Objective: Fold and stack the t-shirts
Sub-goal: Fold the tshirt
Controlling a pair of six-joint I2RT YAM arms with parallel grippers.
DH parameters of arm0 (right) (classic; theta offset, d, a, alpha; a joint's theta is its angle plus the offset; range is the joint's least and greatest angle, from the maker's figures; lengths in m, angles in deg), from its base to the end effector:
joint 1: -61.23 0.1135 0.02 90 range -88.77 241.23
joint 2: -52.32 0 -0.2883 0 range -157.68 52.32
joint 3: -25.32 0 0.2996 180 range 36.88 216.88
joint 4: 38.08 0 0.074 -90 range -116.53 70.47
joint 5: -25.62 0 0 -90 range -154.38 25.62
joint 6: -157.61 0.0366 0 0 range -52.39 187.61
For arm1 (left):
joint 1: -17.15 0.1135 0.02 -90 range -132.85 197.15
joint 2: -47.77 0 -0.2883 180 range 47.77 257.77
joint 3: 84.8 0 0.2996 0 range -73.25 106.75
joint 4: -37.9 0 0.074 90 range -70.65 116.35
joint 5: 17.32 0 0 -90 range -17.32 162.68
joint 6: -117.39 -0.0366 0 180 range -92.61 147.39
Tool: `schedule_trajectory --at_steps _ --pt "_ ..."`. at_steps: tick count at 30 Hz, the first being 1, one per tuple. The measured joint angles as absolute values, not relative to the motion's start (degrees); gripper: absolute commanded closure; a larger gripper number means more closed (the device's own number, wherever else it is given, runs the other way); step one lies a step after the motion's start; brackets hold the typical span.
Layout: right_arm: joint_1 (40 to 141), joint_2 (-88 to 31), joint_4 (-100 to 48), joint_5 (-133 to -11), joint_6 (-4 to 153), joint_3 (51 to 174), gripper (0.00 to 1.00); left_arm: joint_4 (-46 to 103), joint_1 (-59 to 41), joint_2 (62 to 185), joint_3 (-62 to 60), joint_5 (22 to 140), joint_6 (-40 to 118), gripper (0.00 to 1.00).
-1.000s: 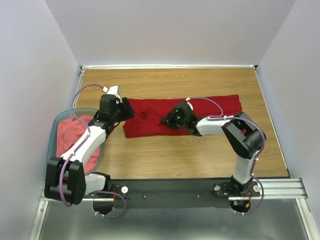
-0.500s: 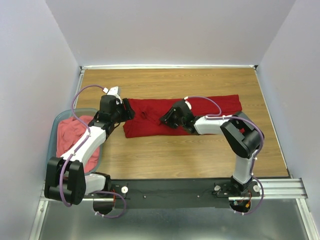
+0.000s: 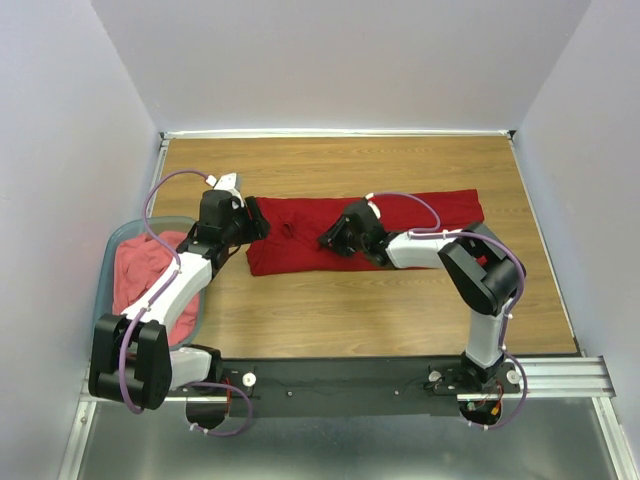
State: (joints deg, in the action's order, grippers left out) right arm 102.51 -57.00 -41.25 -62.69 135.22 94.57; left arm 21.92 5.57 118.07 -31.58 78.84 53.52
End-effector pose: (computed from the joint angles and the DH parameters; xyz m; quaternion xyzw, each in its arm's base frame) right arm 0.3262 0.2849 0.1263 0.2101 0.8694 0.3559 0.2706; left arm 0.2948 -0.0644 0.2367 -0.0858 0.8740 -0.1985 0.4352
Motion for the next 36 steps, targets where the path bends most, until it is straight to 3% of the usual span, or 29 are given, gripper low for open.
schedule_trajectory --at_steps 11,22,30,36 --pt "102.55 -57.52 -38.62 -62.71 135.24 94.57 0.65 21.90 5.57 118.83 -31.58 78.84 53.52 0.35" --pt "102.55 -57.87 -37.38 -62.76 134.44 95.36 0.92 21.92 5.57 119.49 -31.58 78.88 53.52 0.35" --pt "102.55 -57.50 -35.74 -62.65 132.07 96.93 0.96 21.92 5.57 122.51 -31.56 79.27 53.81 0.44" --pt "102.09 -55.60 -33.62 -61.93 128.73 99.55 0.96 21.53 5.40 126.27 -30.92 79.91 54.90 0.44"
